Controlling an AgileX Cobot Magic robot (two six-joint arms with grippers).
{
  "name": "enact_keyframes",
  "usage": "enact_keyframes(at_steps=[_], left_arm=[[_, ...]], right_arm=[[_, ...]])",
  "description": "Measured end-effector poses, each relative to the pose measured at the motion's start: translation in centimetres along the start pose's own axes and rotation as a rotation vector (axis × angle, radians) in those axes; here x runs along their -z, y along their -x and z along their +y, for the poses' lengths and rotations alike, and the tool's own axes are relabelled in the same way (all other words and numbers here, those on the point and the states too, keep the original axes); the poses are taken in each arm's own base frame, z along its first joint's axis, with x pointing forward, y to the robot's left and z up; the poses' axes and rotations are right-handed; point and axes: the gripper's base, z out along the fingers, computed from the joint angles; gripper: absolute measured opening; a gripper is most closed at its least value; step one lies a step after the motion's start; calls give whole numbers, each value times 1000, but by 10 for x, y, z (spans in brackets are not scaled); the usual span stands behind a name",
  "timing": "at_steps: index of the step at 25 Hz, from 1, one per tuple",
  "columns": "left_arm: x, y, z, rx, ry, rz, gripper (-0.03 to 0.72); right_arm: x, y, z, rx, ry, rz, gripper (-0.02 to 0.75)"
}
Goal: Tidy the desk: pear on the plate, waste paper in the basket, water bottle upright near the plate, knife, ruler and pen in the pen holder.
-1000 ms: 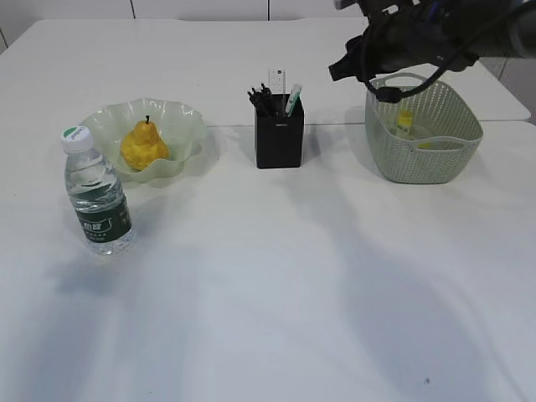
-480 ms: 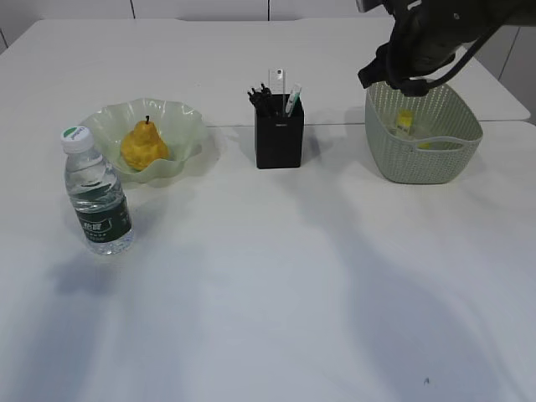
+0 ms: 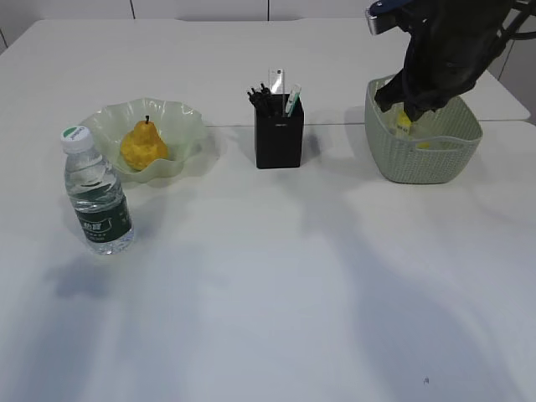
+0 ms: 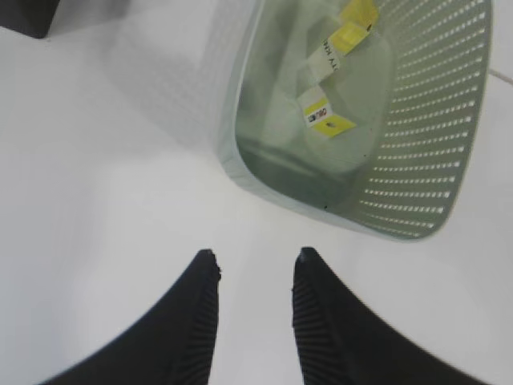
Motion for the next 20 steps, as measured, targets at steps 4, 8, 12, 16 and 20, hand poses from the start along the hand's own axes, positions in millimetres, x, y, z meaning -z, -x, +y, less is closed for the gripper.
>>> enact_keyframes(at_steps=[4, 8, 12, 16, 20], left_arm=[[0, 0, 0, 0, 0, 4, 465], [0, -3, 0, 0, -1, 29, 465], [1, -4, 0, -2, -1, 35, 465], [10, -5, -1, -6, -2, 2, 465], [23, -9, -3, -13, -4, -37, 465]], right_arm=[[10, -5, 1, -26, 41, 50, 238], [19, -11, 1, -45, 62, 101, 239], [35, -19, -2, -60, 76, 103, 239], [54, -38, -4, -60, 79, 107, 239], [76, -57, -4, -82, 109, 86, 244]])
